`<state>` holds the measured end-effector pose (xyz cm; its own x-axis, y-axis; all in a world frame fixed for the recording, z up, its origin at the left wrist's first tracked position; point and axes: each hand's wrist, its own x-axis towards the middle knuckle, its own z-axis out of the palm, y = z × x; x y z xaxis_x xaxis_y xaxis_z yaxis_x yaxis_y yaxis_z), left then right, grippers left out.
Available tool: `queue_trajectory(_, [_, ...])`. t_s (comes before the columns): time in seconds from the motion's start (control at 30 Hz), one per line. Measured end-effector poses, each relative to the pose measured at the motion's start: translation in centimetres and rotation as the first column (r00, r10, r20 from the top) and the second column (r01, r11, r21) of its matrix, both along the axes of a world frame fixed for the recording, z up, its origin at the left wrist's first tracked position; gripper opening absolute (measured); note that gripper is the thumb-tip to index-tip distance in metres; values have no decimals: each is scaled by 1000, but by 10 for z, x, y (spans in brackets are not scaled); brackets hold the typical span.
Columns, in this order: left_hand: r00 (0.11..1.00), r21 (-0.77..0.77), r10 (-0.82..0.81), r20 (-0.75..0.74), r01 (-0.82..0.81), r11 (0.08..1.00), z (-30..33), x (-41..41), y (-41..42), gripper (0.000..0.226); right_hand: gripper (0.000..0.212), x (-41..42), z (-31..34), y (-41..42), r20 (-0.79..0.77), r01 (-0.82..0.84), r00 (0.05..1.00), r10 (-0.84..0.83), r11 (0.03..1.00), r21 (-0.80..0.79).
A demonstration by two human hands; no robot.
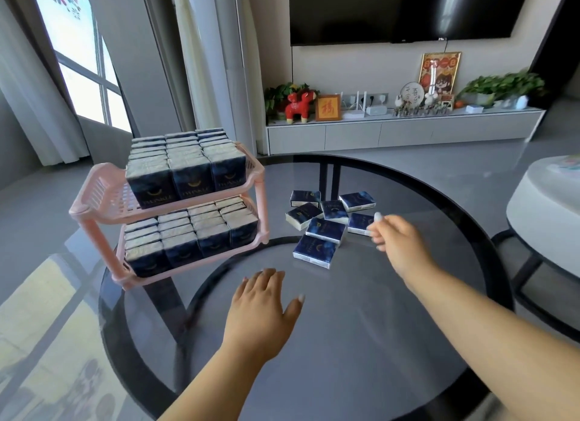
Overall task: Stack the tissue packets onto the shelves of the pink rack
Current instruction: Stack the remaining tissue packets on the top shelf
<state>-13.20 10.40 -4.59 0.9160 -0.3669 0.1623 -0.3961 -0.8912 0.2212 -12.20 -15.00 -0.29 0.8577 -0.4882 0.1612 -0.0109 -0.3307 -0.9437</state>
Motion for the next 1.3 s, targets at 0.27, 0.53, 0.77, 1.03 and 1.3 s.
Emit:
queue_trajectory(0.27, [1000, -13, 22, 4, -21, 1000, 1, 3, 1, 79, 38, 68, 9, -27, -387, -199, 921, -40, 807, -557])
queue_trajectory(0.53, [1000, -71, 6, -3, -7, 997, 0, 5, 3, 61, 41, 37, -25, -32, -347, -147, 933, -93, 782, -606])
queue_trajectory(0.77, [992, -322, -87, -95, 52, 945, 7, 1, 7, 62, 43, -55, -9, 27, -396, -383, 906, 150, 687, -618])
queue_trajectory(1.03, [975, -315, -181, -131, 132, 940, 13, -2, 8, 77, 38, -36, 3, 67, -218, -492, 870, 441, 761, -423])
queue_trajectory(1.3, [987, -225, -147, -57, 131, 966, 6, 5, 7, 61, 51, 18, -23, 76, -307, -118, 947, -93, 788, -604])
